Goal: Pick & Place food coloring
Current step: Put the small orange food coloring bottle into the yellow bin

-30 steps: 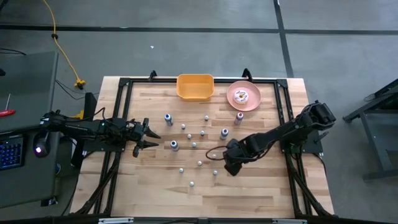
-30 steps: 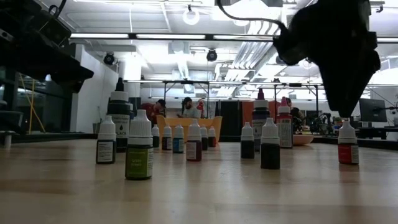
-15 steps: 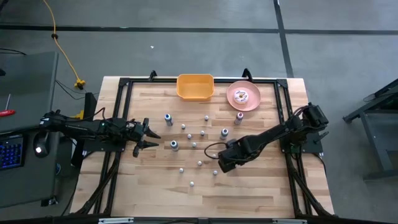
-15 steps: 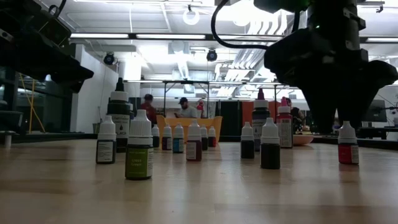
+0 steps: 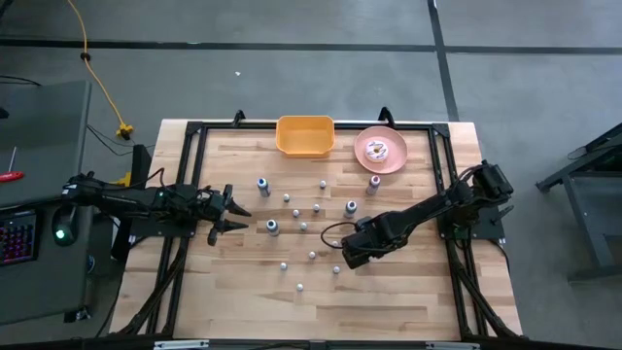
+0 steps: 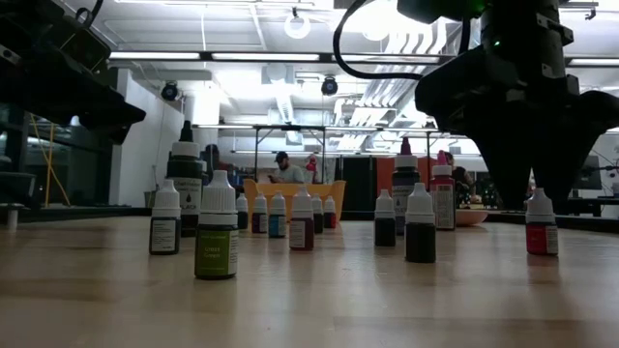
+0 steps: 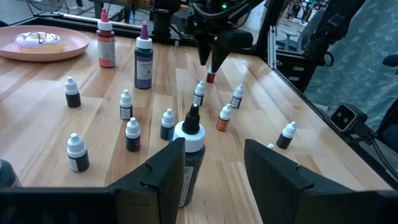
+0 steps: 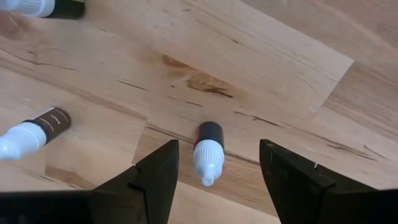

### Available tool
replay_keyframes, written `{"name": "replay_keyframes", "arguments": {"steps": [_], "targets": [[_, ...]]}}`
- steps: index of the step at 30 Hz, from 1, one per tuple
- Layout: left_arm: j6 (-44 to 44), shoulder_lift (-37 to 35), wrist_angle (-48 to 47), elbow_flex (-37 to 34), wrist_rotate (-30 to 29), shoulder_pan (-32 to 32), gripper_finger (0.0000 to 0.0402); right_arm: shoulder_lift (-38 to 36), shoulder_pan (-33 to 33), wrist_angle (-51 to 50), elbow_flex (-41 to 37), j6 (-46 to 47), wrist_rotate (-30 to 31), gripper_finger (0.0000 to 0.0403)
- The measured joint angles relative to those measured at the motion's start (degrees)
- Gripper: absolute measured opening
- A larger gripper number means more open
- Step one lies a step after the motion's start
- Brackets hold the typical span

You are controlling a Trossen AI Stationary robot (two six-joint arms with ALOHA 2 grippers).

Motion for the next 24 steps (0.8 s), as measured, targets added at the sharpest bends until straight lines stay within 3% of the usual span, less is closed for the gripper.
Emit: {"name": "replay_keyframes", "arguments": {"steps": [24], "targets": [[-0.02, -0.01, 0.00, -0.01, 0.00, -0.01, 0.0163, 1.30, 0.54, 2.02, 0.00, -0.17, -1.57, 0.0170]]}}
